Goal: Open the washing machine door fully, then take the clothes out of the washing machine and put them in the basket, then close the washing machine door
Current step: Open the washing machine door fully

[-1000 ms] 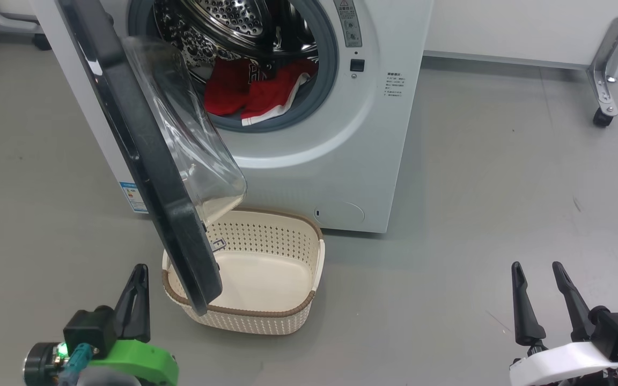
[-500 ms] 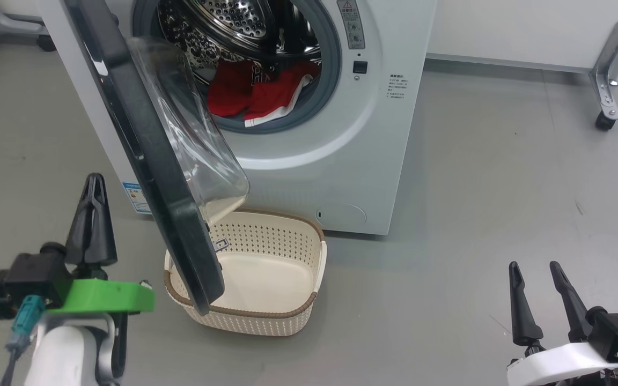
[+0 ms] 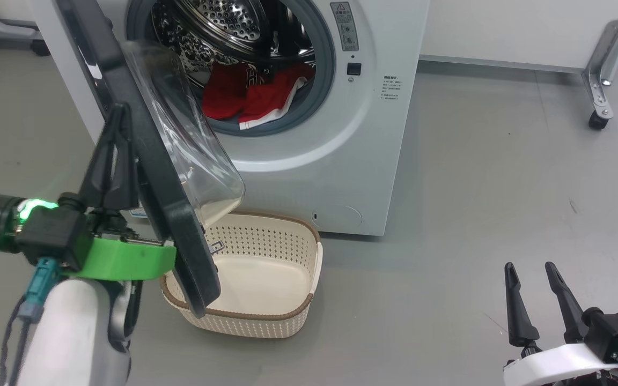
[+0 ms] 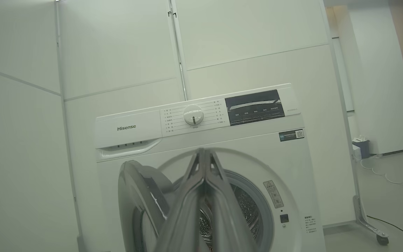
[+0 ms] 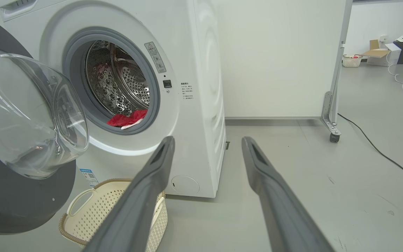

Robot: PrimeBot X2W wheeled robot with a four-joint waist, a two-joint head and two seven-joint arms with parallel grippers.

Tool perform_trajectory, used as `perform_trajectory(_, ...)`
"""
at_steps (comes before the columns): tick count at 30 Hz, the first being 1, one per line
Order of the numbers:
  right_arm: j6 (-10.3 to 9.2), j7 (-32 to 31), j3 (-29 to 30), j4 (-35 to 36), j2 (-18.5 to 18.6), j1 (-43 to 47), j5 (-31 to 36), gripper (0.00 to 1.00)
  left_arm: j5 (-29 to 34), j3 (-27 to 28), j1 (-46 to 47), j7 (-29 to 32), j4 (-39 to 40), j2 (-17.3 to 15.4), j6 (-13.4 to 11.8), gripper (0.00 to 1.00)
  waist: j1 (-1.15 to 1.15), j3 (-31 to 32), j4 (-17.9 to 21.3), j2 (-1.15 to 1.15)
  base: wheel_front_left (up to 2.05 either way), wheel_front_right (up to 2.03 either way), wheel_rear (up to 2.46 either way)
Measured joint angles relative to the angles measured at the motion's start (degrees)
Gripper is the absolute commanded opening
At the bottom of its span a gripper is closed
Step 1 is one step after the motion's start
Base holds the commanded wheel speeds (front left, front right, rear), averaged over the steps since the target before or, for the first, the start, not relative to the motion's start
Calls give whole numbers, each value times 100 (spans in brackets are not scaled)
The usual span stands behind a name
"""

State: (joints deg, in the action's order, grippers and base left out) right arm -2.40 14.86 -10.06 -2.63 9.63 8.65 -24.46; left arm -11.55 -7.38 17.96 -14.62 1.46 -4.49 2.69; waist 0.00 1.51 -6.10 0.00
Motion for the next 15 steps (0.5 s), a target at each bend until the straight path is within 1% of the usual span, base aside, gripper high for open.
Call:
perform_trajectory(5,57,0,21,-1,-55,-1,36,100,62,-520,-3,336,-165,30,168,0,0,-2,51,0,0,0,0)
perform_trajectory(8,120,0,5,-26,-77,-12,52,100,64,-742,-57,554,-365,47,194,0,0,-7,98,0,0,0,0)
perform_trajectory(15,133,0,66,-48,-120,-15,90,100,-74,-1148,-528,1072,-940,142,249,0,0,-19,181,0,0,0,0)
